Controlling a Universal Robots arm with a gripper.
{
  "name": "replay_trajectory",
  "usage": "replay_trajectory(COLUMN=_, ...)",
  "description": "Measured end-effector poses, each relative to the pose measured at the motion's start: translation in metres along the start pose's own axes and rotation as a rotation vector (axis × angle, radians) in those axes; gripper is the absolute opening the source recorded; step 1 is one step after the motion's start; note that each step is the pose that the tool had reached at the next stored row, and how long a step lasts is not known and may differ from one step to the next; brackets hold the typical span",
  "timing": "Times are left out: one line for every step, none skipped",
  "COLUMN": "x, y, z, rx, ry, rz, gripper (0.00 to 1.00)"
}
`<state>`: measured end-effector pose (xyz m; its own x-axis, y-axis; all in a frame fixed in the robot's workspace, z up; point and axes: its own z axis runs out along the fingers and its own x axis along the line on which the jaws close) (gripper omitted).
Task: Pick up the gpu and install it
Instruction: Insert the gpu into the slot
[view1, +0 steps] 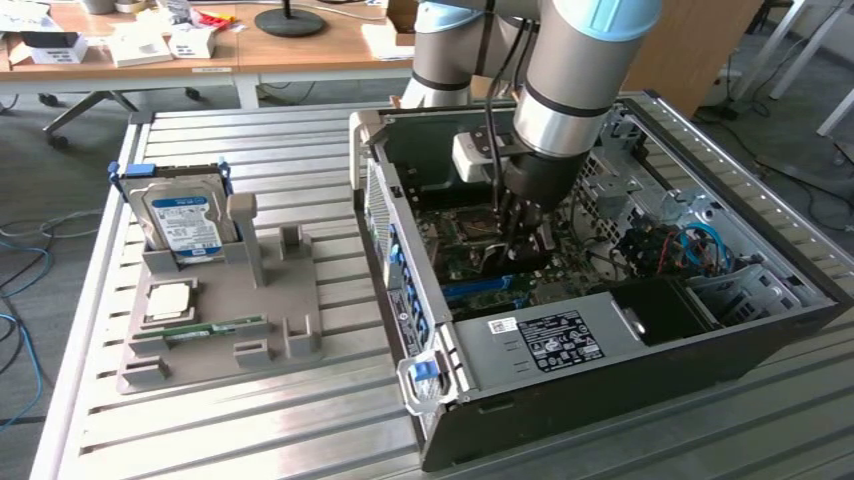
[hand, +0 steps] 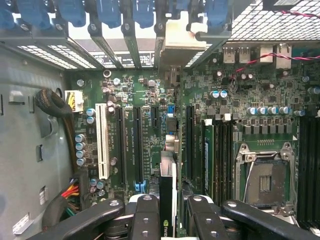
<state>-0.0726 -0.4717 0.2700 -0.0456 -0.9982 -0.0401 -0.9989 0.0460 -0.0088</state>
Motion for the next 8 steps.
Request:
replay_trajectory(x=0.0001, y=0.0005, z=0.0001, rx=0.0, ry=0.0, rz=0.0, gripper=0.26)
replay_trajectory(x=0.0001, y=0.0011, z=0.0001, rx=0.0, ry=0.0, rz=0.0, gripper=0.26)
replay_trajectory(x=0.0001, y=0.0017, z=0.0003, rx=0.0, ry=0.0, rz=0.0, gripper=0.26)
replay_trajectory(x=0.0001, y=0.0021, z=0.0004, rx=0.0, ry=0.0, rz=0.0, gripper=0.26)
replay_trajectory(x=0.0002, y=0.0026, z=0.0005, rx=0.0, ry=0.0001, rz=0.0, gripper=0.26)
replay_trajectory(x=0.0002, y=0.003, z=0.0007, rx=0.0, ry=0.0001, rz=0.0, gripper=0.26)
replay_trajectory(x=0.0002, y=0.0036, z=0.0008, rx=0.0, ry=0.0001, rz=0.0, gripper=0.26)
replay_trajectory(x=0.0003, y=0.004, z=0.0009, rx=0.0, ry=0.0, rz=0.0, gripper=0.26)
